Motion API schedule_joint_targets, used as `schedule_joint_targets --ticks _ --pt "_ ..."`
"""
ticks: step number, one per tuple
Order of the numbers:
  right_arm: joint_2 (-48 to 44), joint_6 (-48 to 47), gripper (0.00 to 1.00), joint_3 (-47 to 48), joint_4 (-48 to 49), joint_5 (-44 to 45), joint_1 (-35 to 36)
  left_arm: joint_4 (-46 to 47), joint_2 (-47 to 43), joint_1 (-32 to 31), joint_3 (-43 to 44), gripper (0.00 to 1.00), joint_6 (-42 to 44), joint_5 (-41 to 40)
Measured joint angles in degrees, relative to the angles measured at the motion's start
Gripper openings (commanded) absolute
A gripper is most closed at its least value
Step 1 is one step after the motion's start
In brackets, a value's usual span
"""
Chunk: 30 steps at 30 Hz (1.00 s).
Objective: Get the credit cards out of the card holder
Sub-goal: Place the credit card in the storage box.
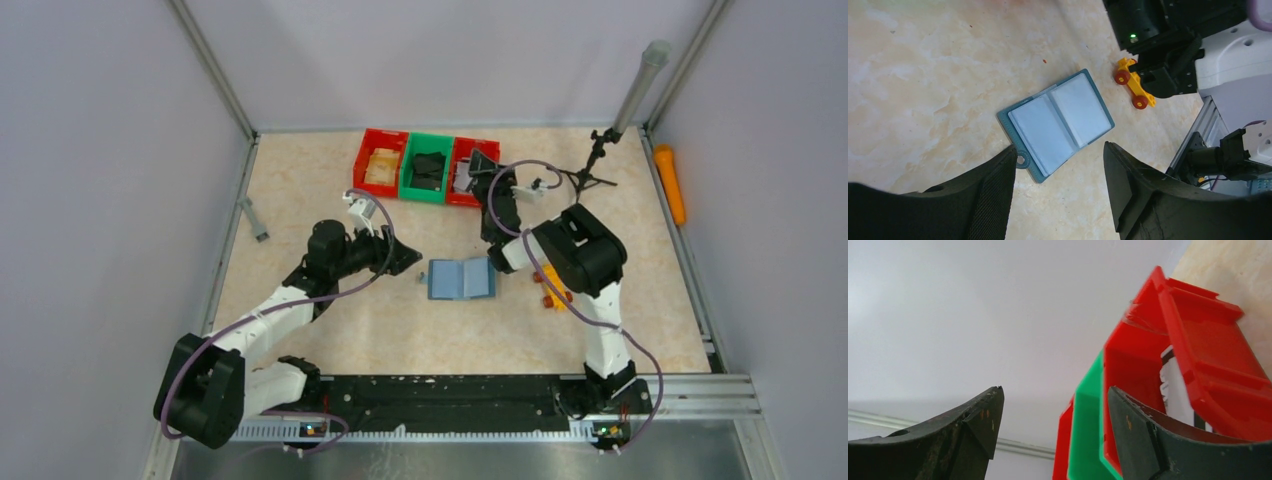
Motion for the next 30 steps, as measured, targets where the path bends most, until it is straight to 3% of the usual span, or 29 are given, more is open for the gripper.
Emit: schedule_joint_targets --ticks 3,16,20,23,30 --pt "-5.3 -3.4 0.91 -3.8 0.8 -2.2 0.0 -0.1 0.0 0.0 0.0 0.73 0.1 -0.3" --pt "-31.8 -22.7 0.94 -26.5 0.5 -15.7 0.0 -2.8 0.0 -0.3 0.0 0.74 1.1 -3.8" --pt "-42.8 -27.2 0.99 -29.3 -12.5 -18.4 0.0 -2.9 0.0 -0.4 0.0 0.74 1.6 -4.4" --pt "-51.3 -30.0 0.99 -27.2 -28.3 -20.1 0.0 -2.9 0.0 -0.4 0.0 0.74 1.7 -4.5" --pt "-66.4 -39.5 0.96 -25.0 -53.7 -24.6 0.0 -2.9 0.0 -0.6 0.0 0.74 1.8 -4.5"
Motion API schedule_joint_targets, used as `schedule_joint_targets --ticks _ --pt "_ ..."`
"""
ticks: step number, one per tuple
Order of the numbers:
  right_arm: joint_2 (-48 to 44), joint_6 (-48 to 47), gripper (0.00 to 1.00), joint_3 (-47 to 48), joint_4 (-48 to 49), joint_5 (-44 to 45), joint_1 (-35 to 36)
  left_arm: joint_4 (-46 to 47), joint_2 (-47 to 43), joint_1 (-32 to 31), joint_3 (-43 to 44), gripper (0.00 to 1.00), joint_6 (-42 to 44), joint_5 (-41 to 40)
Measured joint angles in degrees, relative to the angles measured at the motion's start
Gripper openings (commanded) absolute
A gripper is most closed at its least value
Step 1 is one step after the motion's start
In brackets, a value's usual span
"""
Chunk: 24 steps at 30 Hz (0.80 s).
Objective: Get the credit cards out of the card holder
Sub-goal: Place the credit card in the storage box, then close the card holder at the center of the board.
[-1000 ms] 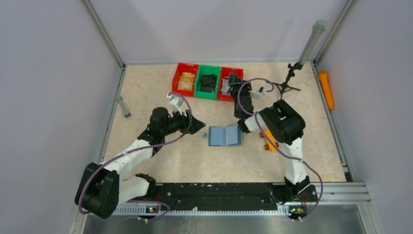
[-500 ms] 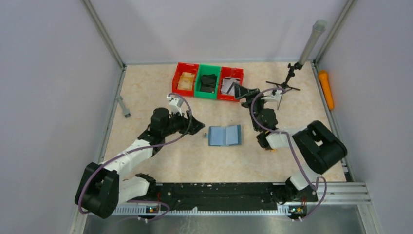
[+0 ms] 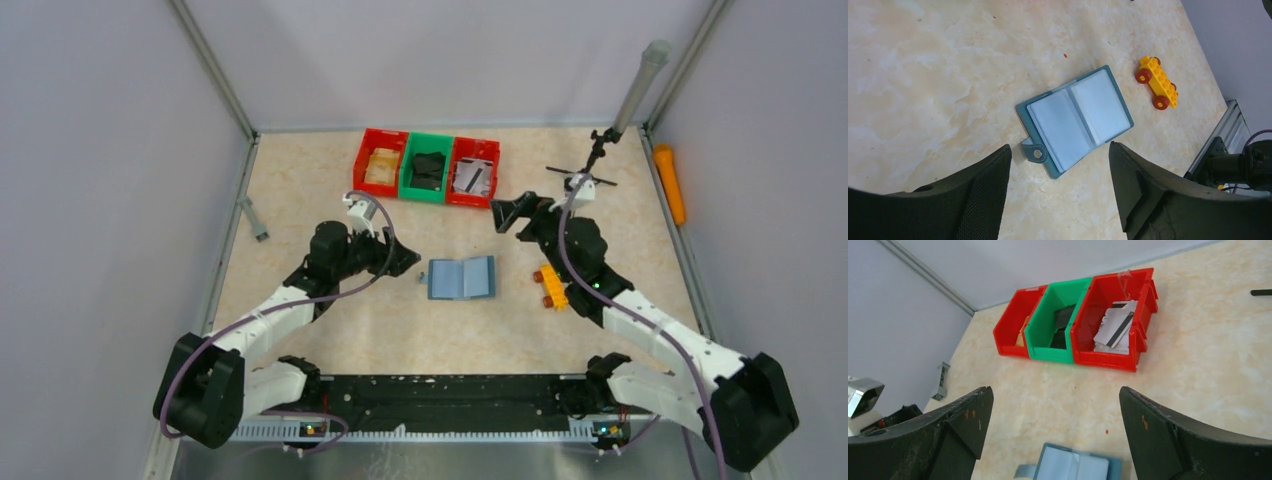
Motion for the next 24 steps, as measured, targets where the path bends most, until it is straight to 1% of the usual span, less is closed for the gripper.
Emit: schedule_joint_targets --ticks 1,3,5,7,10,13,16,20,24 --pt "-1.5 -0.5 0.92 -0.2 -2.0 0.0 0.0 0.0 0.0 0.0 0.0 0.74 0.0 0.0" --pt "-6.1 -1.5 0.9 -2.5 -4.8 -1.2 -0.2 0.0 0.0 0.0 0.0 0.74 0.0 0.0" --pt "-9.2 -2.1 0.89 -4.9 -7.5 -3.6 -0.7 0.0 0.0 0.0 0.0 0.74 0.0 0.0" --pt "-9.4 -2.4 0.89 -5.6 -11.0 -6.1 -1.2 0.1 0.0 0.0 0.0 0.74 0.0 0.1" --pt "-5.7 -2.5 0.89 -5.7 -15.1 -10.3 -2.4 0.5 0.1 -0.1 0.0 0.74 0.0 0.6" --pt "0.7 -1.6 0.86 -7.0 -17.7 -18.2 -5.0 1.9 0.8 -0.4 0.0 0.74 0.0 2.0" --pt "4.0 -0.3 0.83 -8.1 -18.9 -22.6 -6.3 2.6 2.8 -0.9 0.0 0.74 0.0 3.3" --pt "5.4 2.2 0.78 -11.4 -16.9 -28.9 -7.1 0.6 6.7 -1.5 1.6 0.72 0.2 3.7" --pt "6.7 4.3 0.76 -12.9 -14.7 -33.1 -7.1 -3.4 12.4 -1.9 6.1 0.7 1.1 3.7"
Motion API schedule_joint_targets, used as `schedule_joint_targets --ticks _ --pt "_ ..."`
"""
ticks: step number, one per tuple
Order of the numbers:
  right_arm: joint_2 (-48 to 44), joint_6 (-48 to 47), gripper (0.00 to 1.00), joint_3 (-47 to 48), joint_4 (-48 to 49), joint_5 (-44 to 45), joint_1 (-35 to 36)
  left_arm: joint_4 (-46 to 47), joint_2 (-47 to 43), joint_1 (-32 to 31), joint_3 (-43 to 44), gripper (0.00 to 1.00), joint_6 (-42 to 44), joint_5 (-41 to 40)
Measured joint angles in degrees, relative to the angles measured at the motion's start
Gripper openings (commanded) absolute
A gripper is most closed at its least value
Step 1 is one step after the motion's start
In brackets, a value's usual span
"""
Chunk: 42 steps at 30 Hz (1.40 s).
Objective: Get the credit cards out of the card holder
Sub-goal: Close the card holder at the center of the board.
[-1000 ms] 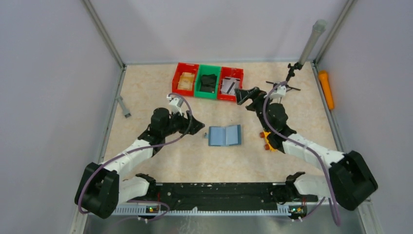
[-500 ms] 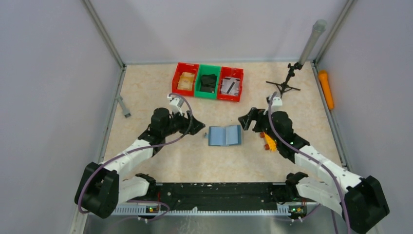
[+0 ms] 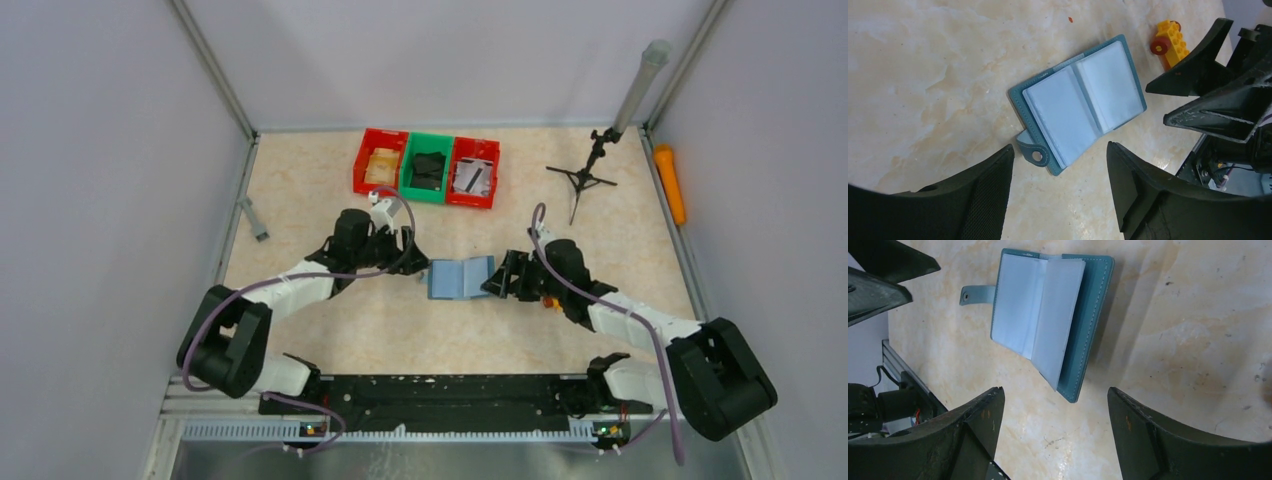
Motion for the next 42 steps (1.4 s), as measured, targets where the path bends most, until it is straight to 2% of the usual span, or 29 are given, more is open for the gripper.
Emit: schedule_joint_targets --ticks 7,12,15,19,26,31,34,38,42 --pt "5.7 1.0 0.69 0.6 2.4 -2.2 -0.2 -7.3 9.6 -0.9 6.7 0.65 1.1 -0.4" --pt "9.7 1.5 0.55 2.2 3.0 -3.0 -0.2 -10.6 13.1 -1.5 8.3 0.62 1.6 -0.4" --pt "11.6 1.7 0.39 3.3 3.9 -4.1 -0.2 -12.2 14.6 -1.6 9.2 0.62 1.7 -0.3" --pt "14.9 1.1 0.0 6.5 4.0 -6.5 -0.2 -11.9 16.8 -1.5 10.3 0.63 1.2 2.4" --pt "22.4 -1.4 0.0 17.8 2.5 -9.8 -0.1 -5.5 21.3 0.2 10.7 0.64 -2.3 11.8" --pt "23.2 -1.5 0.0 17.8 6.8 -11.4 -0.1 -0.9 21.6 1.9 8.8 0.61 -4.7 15.0" --pt "23.9 -0.6 0.0 16.3 11.6 -12.7 -0.1 1.3 21.6 2.7 7.8 0.49 -5.9 16.1" --pt "24.2 0.5 0.0 13.0 17.5 -14.7 0.5 3.8 21.6 3.1 7.4 0.21 -6.9 16.8" --pt "24.5 0.3 0.0 12.4 20.8 -15.8 2.4 6.2 21.6 3.1 7.1 0.1 -7.6 17.7"
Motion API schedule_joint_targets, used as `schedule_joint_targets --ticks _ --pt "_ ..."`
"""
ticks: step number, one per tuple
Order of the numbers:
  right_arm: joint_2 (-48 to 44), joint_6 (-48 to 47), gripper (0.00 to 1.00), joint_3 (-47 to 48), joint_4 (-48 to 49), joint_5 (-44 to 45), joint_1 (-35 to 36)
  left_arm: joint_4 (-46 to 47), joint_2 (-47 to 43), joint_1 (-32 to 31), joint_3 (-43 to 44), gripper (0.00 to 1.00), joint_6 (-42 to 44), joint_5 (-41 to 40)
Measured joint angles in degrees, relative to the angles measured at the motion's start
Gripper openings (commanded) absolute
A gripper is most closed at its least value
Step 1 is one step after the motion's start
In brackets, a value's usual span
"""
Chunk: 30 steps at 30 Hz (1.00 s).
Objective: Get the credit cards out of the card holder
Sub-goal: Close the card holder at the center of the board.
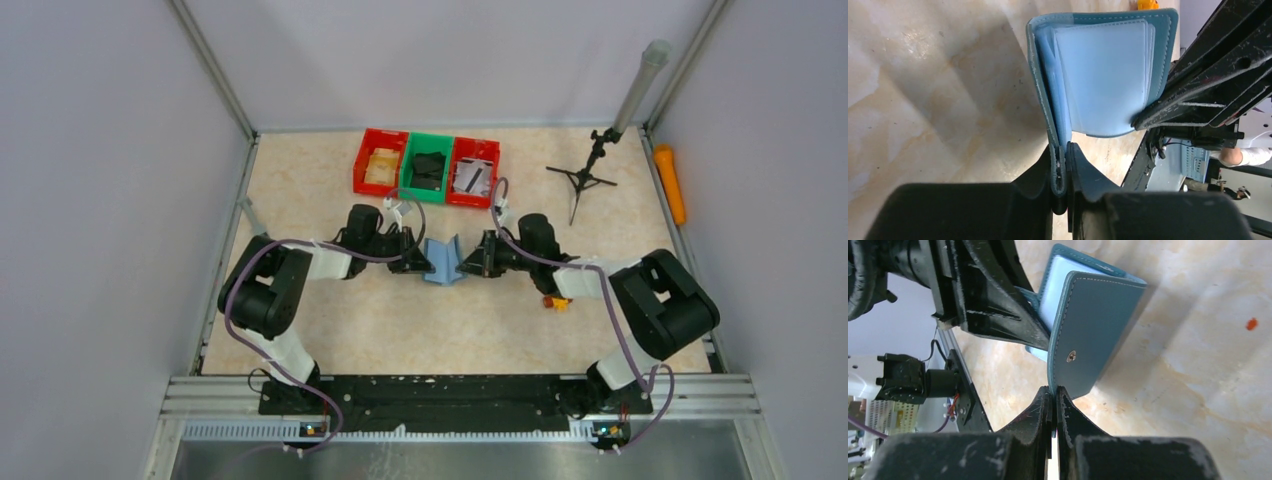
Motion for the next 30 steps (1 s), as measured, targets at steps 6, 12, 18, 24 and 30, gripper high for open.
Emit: schedule_joint_targets --ticks 6,12,18,24,30 --pt "2.6 -0.2 0.0 0.0 3.3 -0.7 1.3 1.0 0.1 0.0 -0.5 0.06 -0.3 0.4" --pt "5.9 0.8 0.21 1.0 6.5 -2.8 1.6 1.2 0.6 -0.1 -0.5 0.05 -0.3 0.5" --pt "5.7 0.2 0.09 1.0 5.5 -2.2 2.1 1.2 0.6 -0.5 -0.5 0.04 0.3 0.2" --pt "6.2 0.2 0.09 1.5 4.9 -1.9 2.1 2.4 0.6 -0.9 -0.5 0.04 -0.2 1.2" --pt "7.9 0.6 0.1 2.5 4.6 -3.1 2.1 3.3 0.7 -2.3 -0.5 0.04 -0.5 1.7"
